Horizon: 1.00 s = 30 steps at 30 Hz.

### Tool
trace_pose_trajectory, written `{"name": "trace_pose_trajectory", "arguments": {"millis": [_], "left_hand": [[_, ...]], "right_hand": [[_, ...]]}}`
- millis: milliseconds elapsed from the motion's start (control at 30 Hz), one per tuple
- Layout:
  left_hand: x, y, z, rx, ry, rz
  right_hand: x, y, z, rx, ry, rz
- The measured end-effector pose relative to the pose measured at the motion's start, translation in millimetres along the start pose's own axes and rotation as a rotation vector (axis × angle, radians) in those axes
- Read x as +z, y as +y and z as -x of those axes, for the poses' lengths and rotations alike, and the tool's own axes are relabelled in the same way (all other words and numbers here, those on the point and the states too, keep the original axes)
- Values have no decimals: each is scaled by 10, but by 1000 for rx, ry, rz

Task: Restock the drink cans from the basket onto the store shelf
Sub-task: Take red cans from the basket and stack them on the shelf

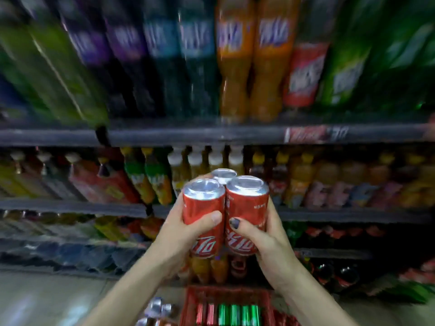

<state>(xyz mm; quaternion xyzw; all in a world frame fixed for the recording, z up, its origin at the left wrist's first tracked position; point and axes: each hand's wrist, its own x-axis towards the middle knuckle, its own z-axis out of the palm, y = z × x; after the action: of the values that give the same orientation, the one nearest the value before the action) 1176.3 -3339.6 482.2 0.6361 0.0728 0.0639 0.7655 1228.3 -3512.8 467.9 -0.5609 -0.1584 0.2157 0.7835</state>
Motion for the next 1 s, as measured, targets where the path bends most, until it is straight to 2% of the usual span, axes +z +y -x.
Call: {"name": "trace_pose_trajectory", "arguments": {"millis": [167,367,600,767,1000], "left_hand": [[500,1473,-102,242,-67,-49],[1018,2628,-274,411,-58,-104],[1442,3402,-537,547,-52,-82],[1624,3940,-935,622,-73,-91],[1659,4432,-1736,579,-210,-100]], "right_hand": [[254,-1469,-99,-257,-56,50],[263,-2722,-247,-457,-108,124],[217,-3698,-426,-588,-171,139],[252,-4316,-842,-673,-134,172],[261,-4877,-1579,-582,-81,174]]}}
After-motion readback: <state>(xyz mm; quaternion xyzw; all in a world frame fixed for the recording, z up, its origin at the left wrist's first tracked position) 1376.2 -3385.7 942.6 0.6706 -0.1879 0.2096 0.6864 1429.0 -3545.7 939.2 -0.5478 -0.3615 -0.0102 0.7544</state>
